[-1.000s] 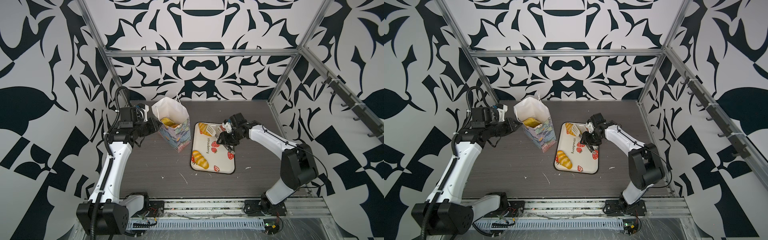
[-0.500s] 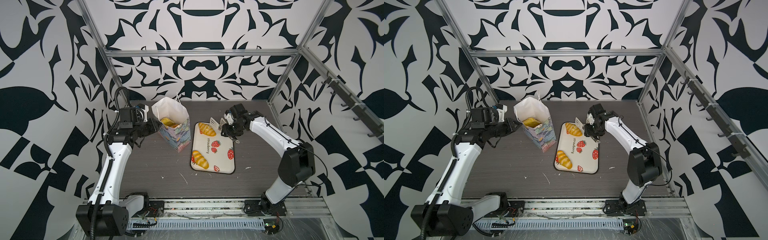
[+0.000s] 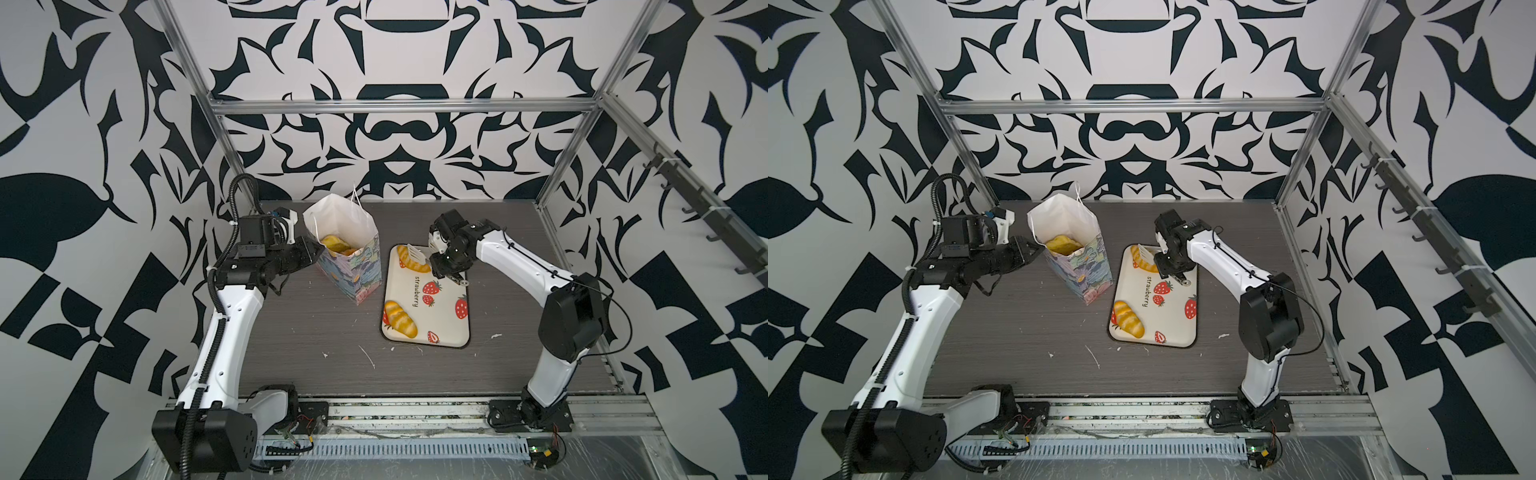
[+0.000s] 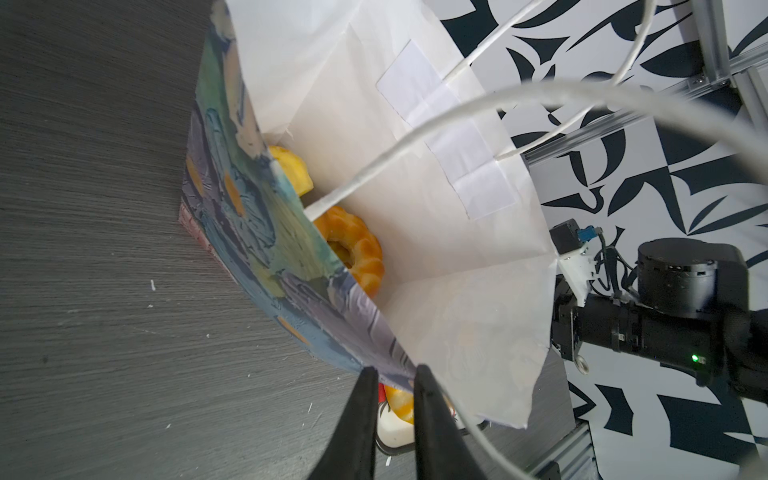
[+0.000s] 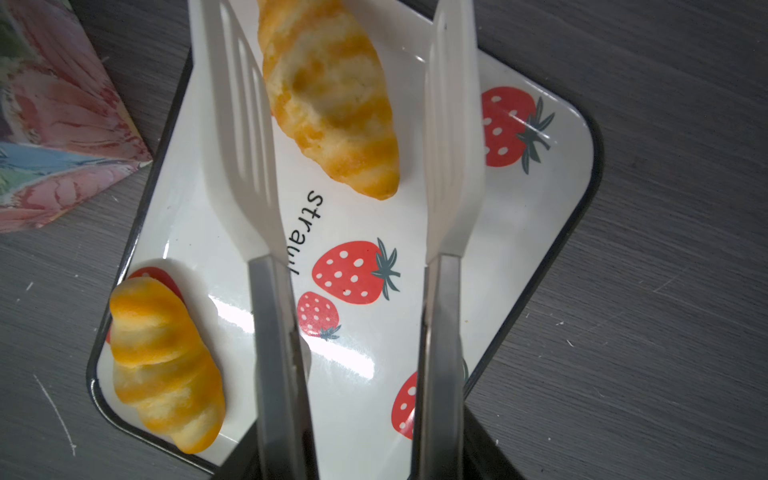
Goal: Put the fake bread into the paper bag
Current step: 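Squeeze the right tongs on the croissant and lift it off the tray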
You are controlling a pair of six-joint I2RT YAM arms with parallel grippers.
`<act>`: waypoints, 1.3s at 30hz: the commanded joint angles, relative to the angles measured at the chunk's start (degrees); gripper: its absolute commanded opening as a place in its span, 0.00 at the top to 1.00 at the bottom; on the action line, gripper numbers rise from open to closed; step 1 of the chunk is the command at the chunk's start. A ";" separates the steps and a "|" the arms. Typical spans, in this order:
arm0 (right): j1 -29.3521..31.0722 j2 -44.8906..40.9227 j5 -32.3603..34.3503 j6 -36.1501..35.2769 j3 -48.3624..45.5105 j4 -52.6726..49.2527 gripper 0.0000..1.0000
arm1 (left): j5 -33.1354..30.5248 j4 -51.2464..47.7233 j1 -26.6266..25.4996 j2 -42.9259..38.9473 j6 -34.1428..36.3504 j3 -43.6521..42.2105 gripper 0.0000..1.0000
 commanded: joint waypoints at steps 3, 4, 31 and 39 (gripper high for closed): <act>0.80 -0.74 2.23 -2.96 2.50 0.11 0.45 | 0.04 -0.55 0.00 -0.66 0.27 -0.10 0.80; 1.10 -0.42 2.69 -3.42 2.56 -0.04 0.45 | 0.29 -0.50 -0.06 -0.73 0.22 -0.22 0.80; 4.39 6.50 10.17 -6.45 6.34 -0.91 0.44 | 0.06 -0.46 -0.01 -1.16 0.41 -1.19 0.80; 4.38 8.60 8.80 -7.03 7.82 -1.28 0.48 | 0.27 -0.52 -0.06 -1.02 0.32 -1.01 0.80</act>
